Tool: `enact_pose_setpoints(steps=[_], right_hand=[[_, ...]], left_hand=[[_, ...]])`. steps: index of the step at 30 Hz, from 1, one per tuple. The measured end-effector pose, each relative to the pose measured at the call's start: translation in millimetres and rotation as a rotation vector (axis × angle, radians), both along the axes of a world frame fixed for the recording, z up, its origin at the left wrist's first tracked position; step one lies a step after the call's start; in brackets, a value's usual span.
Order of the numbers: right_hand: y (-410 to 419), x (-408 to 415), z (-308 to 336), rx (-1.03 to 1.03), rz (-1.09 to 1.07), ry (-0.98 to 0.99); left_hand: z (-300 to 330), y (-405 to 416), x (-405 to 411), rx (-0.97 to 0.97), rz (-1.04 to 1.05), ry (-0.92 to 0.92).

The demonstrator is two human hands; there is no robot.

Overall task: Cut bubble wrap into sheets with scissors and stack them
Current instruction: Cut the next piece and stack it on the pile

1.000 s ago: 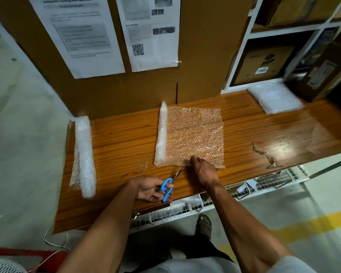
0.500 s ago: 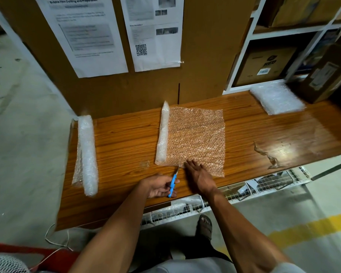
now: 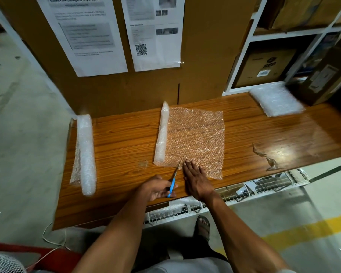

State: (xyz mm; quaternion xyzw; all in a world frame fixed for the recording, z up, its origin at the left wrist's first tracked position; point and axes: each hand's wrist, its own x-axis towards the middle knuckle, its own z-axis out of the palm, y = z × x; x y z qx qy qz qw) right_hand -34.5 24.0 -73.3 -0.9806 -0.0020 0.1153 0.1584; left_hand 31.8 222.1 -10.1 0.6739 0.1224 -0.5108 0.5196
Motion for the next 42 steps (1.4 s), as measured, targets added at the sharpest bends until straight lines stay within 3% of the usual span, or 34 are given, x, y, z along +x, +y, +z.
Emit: enact_pose_setpoints(steps=[7, 19, 24, 27, 29, 34, 42], right_hand=[[0, -2, 0, 0.013, 0.004, 0.003], [-3, -3, -2, 0.042, 0.018, -0.02], [-6, 1, -6, 0.107, -0.064, -0.184], [-8, 13, 4, 0.211, -0.226, -0.251], [-11, 25, 7, 0.138, -0.214, -0.271], [-18, 45, -2, -0.049, -0.171, 0.097], [-24, 47, -6, -0.044, -0.14, 0.148]], left_hand=[[0, -5, 5, -0.05, 0.007, 0.125], [5, -29, 9, 0.039, 0.045, 0.028], [0, -30, 10, 0.03, 0.089, 0.013], [0, -29, 11, 0.027, 0.082, 0.027], [0, -28, 12, 0.031, 0.067, 0.036], [4, -32, 20, 0.033, 0.029, 0.086], [14, -48, 35, 0.041, 0.024, 0.098]])
